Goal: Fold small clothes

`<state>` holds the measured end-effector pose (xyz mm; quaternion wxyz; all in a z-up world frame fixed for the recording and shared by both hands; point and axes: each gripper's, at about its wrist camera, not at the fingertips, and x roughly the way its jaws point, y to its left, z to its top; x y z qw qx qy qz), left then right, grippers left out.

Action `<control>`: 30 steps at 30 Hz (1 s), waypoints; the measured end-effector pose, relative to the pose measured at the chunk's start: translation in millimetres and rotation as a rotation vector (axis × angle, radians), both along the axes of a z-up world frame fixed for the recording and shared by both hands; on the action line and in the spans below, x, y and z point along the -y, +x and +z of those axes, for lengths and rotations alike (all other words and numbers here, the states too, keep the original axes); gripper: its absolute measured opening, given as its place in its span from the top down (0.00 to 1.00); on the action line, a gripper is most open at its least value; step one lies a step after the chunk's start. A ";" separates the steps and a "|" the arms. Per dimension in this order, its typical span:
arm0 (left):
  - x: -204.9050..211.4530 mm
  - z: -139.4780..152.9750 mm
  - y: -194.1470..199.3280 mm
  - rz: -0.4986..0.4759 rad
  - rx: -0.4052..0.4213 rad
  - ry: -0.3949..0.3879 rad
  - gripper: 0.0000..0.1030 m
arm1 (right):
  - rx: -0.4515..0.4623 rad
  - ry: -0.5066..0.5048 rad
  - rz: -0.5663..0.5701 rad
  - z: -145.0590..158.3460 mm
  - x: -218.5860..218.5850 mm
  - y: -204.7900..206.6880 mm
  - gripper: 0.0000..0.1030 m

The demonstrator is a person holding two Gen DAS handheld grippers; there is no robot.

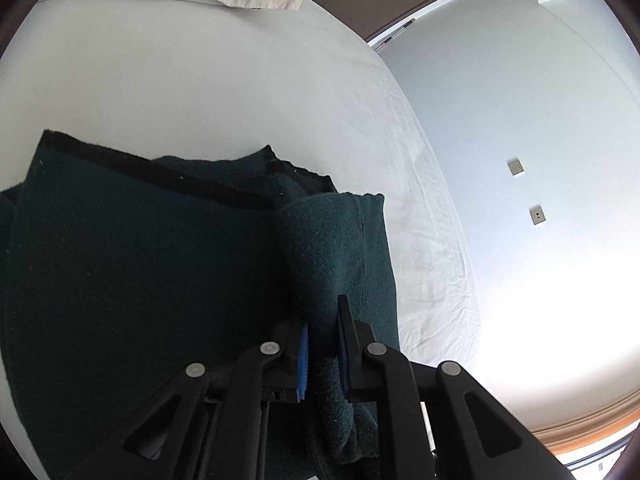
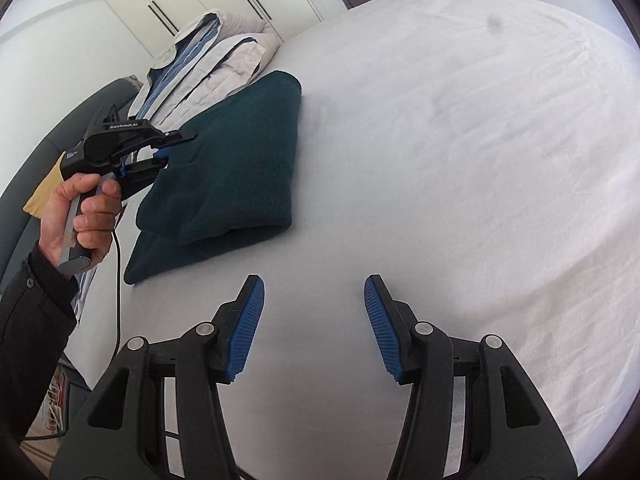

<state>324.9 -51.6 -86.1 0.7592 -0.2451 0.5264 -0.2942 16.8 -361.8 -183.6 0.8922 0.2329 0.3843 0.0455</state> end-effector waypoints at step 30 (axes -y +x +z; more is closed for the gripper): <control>-161.4 -42.5 13.8 0.162 -0.095 0.003 0.87 | 0.054 -0.138 0.383 45.4 -172.1 207.4 0.49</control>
